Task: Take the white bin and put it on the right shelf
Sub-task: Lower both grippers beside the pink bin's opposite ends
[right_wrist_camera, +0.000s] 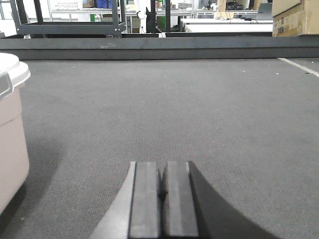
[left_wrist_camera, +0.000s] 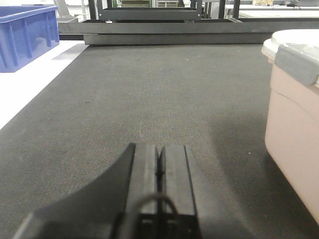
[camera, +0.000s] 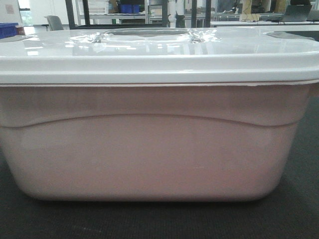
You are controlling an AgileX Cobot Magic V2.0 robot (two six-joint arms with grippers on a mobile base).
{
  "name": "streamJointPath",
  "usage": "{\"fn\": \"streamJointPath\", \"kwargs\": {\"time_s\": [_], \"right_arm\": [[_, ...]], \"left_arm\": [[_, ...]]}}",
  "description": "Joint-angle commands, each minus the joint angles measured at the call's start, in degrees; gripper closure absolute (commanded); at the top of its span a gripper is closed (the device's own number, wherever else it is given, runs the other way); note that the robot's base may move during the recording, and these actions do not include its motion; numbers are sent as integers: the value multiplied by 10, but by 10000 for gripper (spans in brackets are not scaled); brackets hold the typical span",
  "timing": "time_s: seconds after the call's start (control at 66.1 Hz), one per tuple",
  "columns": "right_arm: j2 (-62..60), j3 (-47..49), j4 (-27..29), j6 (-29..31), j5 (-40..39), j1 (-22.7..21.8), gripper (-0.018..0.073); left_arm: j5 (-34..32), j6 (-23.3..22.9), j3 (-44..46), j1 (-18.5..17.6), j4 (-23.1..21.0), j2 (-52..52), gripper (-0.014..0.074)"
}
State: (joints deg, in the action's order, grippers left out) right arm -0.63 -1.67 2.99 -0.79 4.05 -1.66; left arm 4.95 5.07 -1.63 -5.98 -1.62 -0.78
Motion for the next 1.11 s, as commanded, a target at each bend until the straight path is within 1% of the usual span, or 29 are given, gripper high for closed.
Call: {"fn": "streamJointPath", "kwargs": {"time_s": [0.0,0.363,0.439,0.515,0.621,0.696,0.787,0.878,1.029,1.09], "right_arm": [[-10,0,-6,1,-47,1,495],[-10,0,-6,1,-49,1,495],[-10,0,-6,1,-62,1,495],[-10,0,-6,1,-75,1,495],[-10,7,-1,1,-94,1,495],[-10,41,0,1,-62,1,495],[-5,110,0,1,28,1,495],[12,174,0,1,95,1,495],[71,264,0,1,133,1,495],[107,305,0,1,147,1,495]], "left_arm": [[-49,-3,1,-3,-5,-4,713],[-62,-3,1,-3,-5,-4,713],[-62,-3,1,-3,-4,-4,713],[-49,-3,1,-3,16,-4,713],[-38,-3,9,-3,16,-4,713],[-38,-3,36,-3,16,-4,713],[-35,-3,93,-3,16,1,713],[-31,-3,150,-3,16,21,713],[12,-3,248,-3,16,93,713],[56,-3,296,-3,16,137,713]]}}
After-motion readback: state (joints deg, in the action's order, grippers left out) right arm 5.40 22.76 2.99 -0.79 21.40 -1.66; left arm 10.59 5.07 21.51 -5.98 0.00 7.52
